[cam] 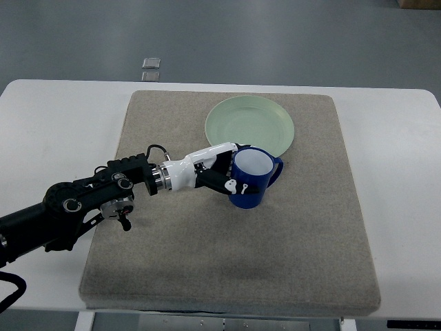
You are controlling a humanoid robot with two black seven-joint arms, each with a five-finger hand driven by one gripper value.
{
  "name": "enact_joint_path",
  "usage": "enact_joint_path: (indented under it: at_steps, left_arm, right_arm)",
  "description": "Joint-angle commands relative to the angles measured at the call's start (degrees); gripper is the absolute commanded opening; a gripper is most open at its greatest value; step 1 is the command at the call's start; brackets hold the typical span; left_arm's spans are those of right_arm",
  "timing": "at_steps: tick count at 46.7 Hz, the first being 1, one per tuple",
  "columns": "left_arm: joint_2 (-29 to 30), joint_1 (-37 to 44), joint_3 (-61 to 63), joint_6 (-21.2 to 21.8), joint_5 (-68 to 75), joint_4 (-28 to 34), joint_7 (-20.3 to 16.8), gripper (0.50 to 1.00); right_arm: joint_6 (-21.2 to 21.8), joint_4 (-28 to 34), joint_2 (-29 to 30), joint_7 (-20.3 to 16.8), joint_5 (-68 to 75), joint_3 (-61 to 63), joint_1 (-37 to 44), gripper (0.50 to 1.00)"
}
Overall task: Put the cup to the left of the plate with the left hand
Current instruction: 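Slide the held mug past the plate toward the left arm's side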
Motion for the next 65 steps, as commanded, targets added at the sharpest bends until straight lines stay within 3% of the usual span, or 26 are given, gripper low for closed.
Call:
enact_joint_path:
  at_steps: [1, 20, 31, 57, 65]
  left_arm:
    - [-0.31, 0.09, -1.16, 0.94, 0.0, -0.09, -0.01, 0.626]
    - [0.39, 0.44, -8.02, 8.41, -0.08, 0.61, -0.01, 0.63]
    - [1.45, 0.44, -10.3, 14.04, -0.09, 5.35, -0.09, 0.645]
    - [1.45, 0.27, -15.14, 13.69, -0.35, 17.04, -0.09, 0.656]
    - [1.45, 0.18, -16.28, 13.78, -0.35, 19.68, -0.09, 0.683]
  right_arm:
    - [0.02, 0.0, 0.0, 0.0, 0.0, 0.0, -0.07, 0.932]
    - [0.02, 0.0, 0.0, 0.0, 0.0, 0.0, -0.07, 0.932]
    - [0.02, 0.0, 0.0, 0.0, 0.0, 0.0, 0.02, 0.932]
    - [-0.07, 0.0, 0.0, 0.0, 0.0, 0.0, 0.02, 0.932]
    - [-0.07, 0.0, 0.0, 0.0, 0.0, 0.0, 0.02, 0.932]
